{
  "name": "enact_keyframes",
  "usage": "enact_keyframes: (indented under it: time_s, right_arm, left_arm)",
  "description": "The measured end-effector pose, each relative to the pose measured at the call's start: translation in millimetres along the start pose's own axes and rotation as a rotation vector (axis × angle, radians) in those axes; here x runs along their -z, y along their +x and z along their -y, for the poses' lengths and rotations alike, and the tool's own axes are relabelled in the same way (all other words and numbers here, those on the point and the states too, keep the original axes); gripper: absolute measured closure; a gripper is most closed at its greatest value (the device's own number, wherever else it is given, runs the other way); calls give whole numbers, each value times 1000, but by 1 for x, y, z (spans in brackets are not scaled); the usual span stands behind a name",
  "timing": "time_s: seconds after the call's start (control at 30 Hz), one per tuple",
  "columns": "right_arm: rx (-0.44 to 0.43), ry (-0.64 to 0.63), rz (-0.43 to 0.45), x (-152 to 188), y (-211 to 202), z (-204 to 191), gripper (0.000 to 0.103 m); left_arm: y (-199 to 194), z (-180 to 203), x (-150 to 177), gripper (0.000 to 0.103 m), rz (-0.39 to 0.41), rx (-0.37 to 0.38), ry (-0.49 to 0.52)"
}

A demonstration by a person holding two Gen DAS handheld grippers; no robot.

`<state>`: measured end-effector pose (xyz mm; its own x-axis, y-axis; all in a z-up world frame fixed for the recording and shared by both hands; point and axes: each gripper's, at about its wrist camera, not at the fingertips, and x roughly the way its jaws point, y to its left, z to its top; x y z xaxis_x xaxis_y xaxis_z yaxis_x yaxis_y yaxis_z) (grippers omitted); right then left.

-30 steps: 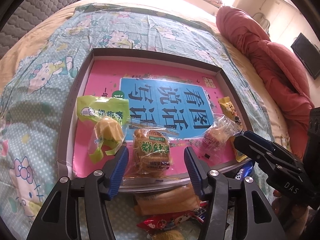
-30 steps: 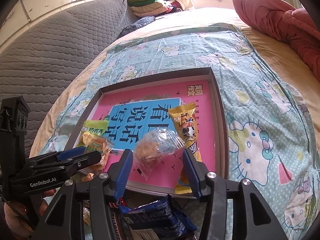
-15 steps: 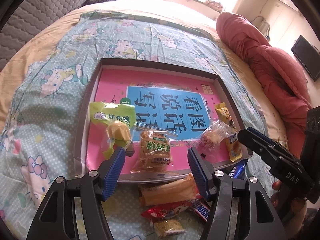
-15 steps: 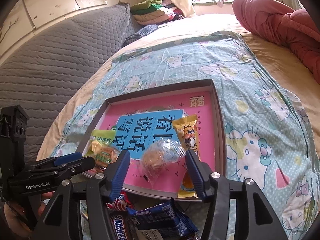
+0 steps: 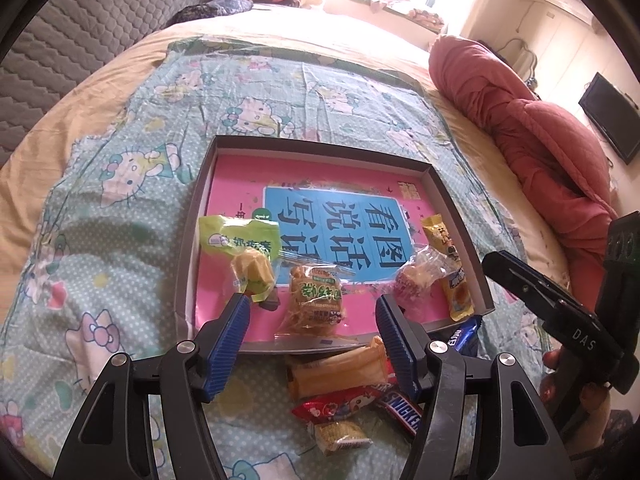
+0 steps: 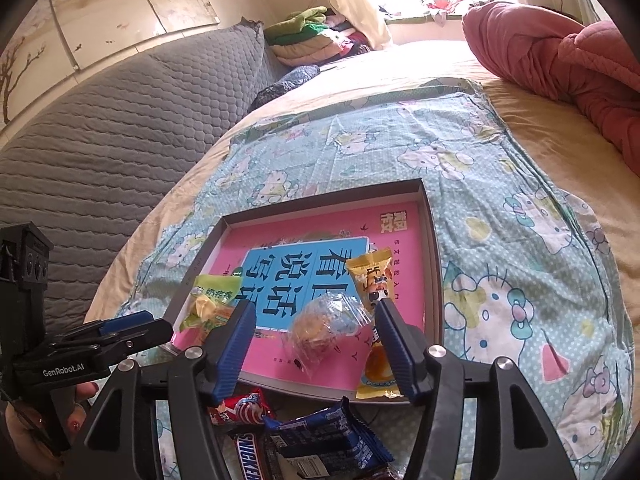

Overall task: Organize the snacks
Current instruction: 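Move both open tools back from the tray toward the snack pile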

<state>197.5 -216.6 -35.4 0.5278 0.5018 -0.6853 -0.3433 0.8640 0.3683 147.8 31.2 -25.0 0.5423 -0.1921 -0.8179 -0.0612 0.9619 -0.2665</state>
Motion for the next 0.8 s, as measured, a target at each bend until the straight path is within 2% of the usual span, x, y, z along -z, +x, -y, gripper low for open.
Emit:
enact_keyframes:
  time_s: [0.6, 0.7, 0.8]
  right_arm:
    - [-17, -3, 45, -1, -21, 1, 35]
    - [-21, -7, 51, 1, -25, 1, 34]
    - [-29, -14, 66, 3, -30, -1, 33]
  left_arm:
    - [-18, 2, 7, 35, 14, 0, 25]
    - [-19, 2, 9, 30, 10, 4, 31]
    - [-21, 4, 12, 29, 11, 6, 43]
